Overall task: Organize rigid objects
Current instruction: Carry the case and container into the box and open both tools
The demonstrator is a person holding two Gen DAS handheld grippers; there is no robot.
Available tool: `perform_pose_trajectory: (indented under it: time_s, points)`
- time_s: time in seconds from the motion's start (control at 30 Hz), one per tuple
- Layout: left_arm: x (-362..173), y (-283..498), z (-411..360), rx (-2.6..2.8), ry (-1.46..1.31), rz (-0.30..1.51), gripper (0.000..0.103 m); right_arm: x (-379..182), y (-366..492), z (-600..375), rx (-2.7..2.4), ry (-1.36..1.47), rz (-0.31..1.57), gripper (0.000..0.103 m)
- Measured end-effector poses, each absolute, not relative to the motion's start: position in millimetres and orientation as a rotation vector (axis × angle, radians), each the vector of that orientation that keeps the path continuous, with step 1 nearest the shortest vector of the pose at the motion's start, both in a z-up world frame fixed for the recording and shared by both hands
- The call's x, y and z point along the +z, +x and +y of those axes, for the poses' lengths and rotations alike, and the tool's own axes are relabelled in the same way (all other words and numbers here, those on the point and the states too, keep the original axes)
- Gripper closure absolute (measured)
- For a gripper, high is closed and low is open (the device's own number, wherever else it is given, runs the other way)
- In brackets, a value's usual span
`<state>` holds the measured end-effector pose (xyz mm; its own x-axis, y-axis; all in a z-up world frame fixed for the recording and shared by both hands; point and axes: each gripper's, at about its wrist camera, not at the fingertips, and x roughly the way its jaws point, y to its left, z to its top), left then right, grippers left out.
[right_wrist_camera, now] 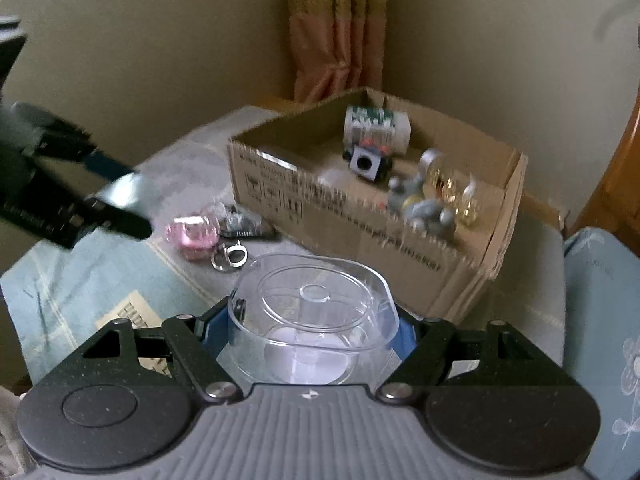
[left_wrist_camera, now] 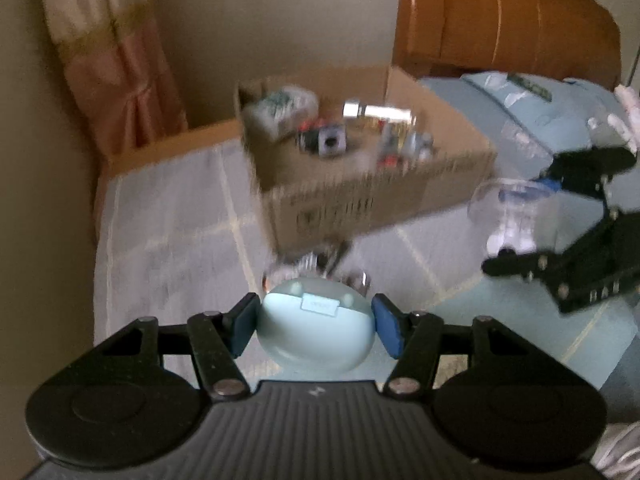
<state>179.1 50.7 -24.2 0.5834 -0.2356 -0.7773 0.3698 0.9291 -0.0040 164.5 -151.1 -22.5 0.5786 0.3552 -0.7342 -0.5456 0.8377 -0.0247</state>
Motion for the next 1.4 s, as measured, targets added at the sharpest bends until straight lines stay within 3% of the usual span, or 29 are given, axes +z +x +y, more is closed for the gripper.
perform_pose_trajectory:
  time_s: [0.27,0.7,0.73,0.77,0.83,1.4]
  points:
    - [6.8,229.2,19.9,-0.391,0.214,0.802,0.042,12.6,178.0,-158.6,0.532,-0.255,0.713,0.022]
    - [6.4,300.6,-6.2,-0.356,0.206,0.804,0.041,25.9,203.4,-166.5,0.499,-0.258,0.683,0.022]
    - [5.7,302.6,-6.6,-0.352,0.202,0.797,0.032,25.9,203.9,-166.8,0.499,-0.258,0.684,0.022]
    - [4.8,304.6,-7.0,-0.348,0.201,0.792,0.012,25.8,204.9,-166.7,0.499,-0.259,0.684,0.022]
    - [4.4,303.7,-6.1,-0.330,0.196,0.756,0.002,25.2,205.0,-165.7,0.499,-0.260,0.686,0.022]
    - [-4.2,251.2,15.7,-0.306,0.155,0.671,0.002,37.3,222.3,-155.5,0.473,-0.251,0.663,0.022]
